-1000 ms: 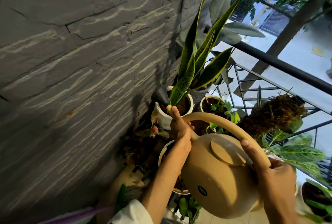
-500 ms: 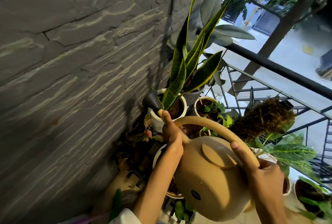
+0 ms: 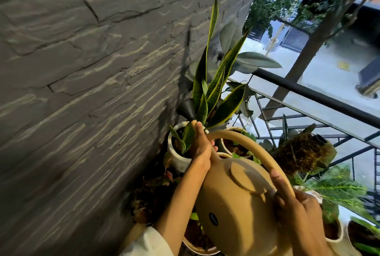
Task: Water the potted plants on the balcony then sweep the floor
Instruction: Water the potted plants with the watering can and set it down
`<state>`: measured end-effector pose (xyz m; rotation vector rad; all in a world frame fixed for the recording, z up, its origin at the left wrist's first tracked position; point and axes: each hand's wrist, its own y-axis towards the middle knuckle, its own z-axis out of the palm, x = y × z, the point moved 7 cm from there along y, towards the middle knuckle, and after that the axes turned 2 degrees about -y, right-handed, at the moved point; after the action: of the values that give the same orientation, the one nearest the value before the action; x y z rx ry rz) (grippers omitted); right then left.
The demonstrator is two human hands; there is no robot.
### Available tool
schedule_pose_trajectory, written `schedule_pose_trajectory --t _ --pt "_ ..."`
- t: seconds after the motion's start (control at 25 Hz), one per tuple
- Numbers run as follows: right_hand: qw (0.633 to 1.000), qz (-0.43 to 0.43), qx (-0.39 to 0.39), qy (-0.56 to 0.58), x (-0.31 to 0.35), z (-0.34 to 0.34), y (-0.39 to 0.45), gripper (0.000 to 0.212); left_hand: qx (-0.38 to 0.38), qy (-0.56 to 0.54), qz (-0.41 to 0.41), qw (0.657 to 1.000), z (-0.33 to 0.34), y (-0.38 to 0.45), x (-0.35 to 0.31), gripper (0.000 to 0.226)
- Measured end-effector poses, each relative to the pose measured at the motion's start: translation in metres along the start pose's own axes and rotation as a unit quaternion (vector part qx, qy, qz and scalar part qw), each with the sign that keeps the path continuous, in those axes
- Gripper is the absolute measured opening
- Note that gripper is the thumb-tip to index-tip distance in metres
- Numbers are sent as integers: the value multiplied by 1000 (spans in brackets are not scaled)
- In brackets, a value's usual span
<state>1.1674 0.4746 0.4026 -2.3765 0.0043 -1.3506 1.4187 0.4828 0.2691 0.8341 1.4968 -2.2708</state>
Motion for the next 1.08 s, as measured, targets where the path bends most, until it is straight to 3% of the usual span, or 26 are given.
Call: schedule_pose_trajectory --t 0.4,0.84,1.08 --pt "998 -56 17 1 46 29 19 65 37 27 -20 999 14 45 -27 96" --pt "997 11 73 -23 16 53 55 84 34 41 -9 999 7 58 -41 71" --pt "994 38 101 10 -14 57 55 83 22 93 77 992 3 40 -52 64"
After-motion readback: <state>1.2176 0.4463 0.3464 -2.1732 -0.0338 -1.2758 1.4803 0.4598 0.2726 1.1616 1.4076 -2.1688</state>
